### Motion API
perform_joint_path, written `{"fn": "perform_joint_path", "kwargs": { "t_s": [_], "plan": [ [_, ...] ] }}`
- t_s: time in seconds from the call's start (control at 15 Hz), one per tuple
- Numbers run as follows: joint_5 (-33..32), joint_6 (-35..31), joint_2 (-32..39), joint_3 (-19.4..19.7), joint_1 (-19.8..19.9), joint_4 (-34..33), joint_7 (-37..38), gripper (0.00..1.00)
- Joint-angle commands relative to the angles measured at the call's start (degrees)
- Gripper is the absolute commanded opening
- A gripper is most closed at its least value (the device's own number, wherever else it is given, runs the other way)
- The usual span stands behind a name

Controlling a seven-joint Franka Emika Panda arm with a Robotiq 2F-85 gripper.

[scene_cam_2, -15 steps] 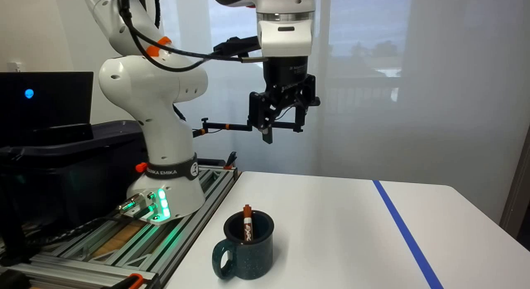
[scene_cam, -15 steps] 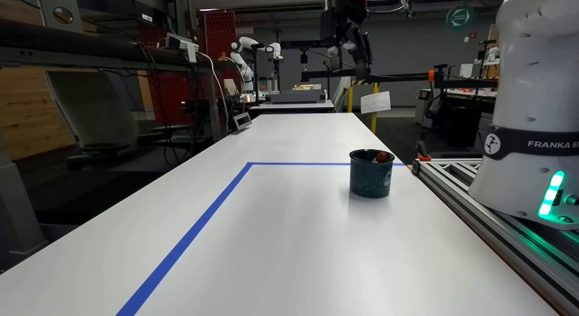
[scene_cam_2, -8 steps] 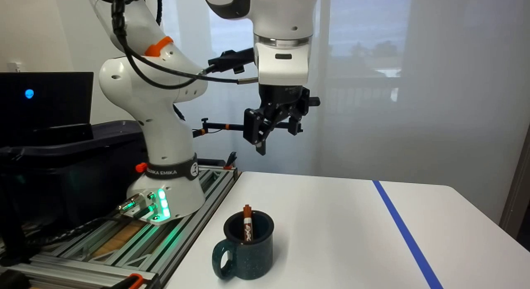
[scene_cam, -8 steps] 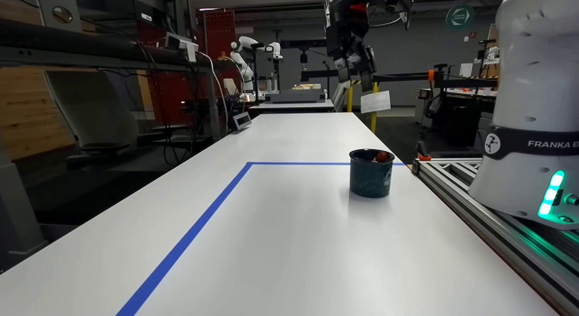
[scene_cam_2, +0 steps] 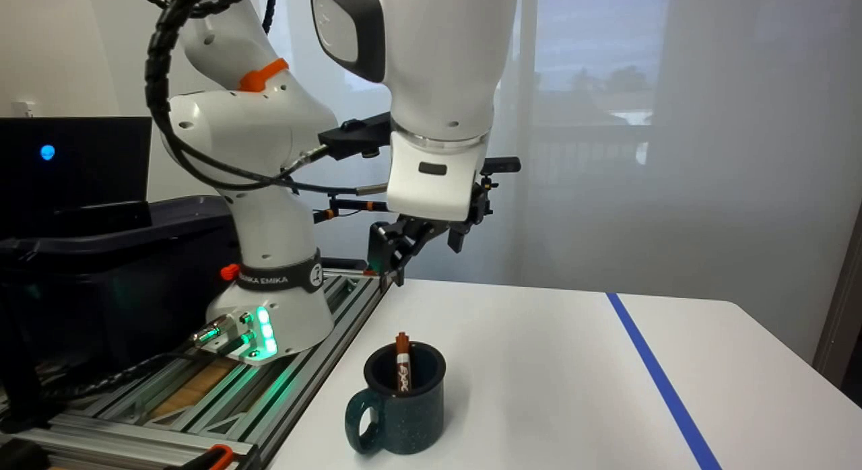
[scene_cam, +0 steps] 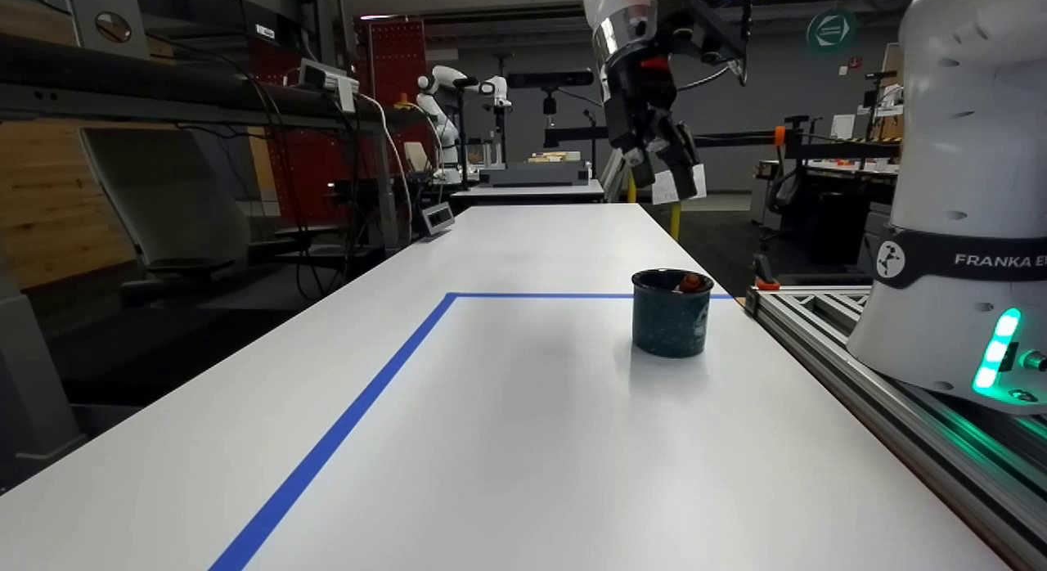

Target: Take the marker out of the mug and place it on the table

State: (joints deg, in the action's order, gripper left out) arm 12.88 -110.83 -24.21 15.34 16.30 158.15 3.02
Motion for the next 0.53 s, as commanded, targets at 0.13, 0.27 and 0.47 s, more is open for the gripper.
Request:
{"fn": "perform_joint_path", "kwargs": {
  "t_s": [0.13, 0.27, 0.47],
  "plan": [
    [-0.14, -2.11, 7.56, 2.37, 2.08, -0.07, -2.0, 1.0],
    [-0.1, -4.75, 9.79, 2.75, 2.66, -0.06, -1.67, 1.0],
    [0.9, -9.68, 13.19, 3.13, 3.1, -0.05, -0.24, 1.0]
  ]
}}
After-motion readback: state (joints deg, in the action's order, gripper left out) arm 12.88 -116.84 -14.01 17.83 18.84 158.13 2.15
